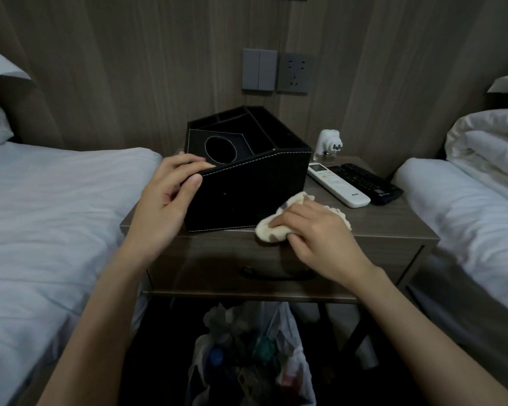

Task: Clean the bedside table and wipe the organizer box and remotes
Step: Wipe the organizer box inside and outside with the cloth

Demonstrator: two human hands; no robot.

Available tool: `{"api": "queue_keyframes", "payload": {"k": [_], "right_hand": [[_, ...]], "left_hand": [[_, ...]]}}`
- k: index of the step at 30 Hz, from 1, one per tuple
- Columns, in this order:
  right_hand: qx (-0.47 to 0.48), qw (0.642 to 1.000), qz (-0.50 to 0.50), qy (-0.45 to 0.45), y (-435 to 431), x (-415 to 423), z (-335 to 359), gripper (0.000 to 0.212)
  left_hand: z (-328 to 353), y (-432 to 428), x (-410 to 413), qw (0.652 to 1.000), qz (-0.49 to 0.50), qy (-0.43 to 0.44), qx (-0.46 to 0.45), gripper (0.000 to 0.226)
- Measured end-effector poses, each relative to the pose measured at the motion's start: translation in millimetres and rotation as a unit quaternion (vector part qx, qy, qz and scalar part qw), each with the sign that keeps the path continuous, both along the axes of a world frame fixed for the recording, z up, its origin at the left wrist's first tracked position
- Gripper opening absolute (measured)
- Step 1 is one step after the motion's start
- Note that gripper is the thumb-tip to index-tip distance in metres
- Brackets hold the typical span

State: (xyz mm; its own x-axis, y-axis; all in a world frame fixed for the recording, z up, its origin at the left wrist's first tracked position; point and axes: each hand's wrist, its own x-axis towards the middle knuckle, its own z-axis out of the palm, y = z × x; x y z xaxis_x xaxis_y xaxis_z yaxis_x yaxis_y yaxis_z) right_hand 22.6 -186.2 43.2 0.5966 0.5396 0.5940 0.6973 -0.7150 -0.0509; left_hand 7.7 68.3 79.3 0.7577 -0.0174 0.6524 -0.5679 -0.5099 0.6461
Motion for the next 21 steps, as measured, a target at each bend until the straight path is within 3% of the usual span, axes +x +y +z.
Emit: {"api": "queue_keyframes", "payload": {"k": [2,4,6,8,10,13,16,21], "right_hand": [[0.027,1.0,0.009,0.003,-5,-2,8,0.026],[0.13,0.99,-0.018,-0.042,-7,-5,11,0.024],[0.287,0.955,-0.067,-0.043,-7,-4,15,0.026],[0.39,0.918,-0.067,0.025,-6,4,21,0.047],[0.383,0.921,-0.022,0.071,-5,12,27,0.075],[0.304,0.948,0.029,0.085,-8,29,41,0.086],[0.245,0.959,0.047,0.132,-10,39,57,0.071],[0.241,0.96,0.039,0.14,0,35,58,0.047]], "left_hand": [[2,-6,-3,0.999,0.041,-0.023,0.026,0.022],[5,-15,-6,0.995,0.082,-0.039,0.04,0.022],[8,-26,-9,0.993,0.098,-0.042,0.044,0.026],[9,-38,-11,0.994,0.095,-0.032,0.054,0.036],[5,-48,-12,0.991,0.102,-0.03,0.079,0.04],[-2,-56,-10,0.987,0.118,-0.047,0.102,0.043],[-6,-54,-7,0.985,0.122,-0.063,0.102,0.04],[-6,-49,-2,0.989,0.106,-0.074,0.076,0.03]]}}
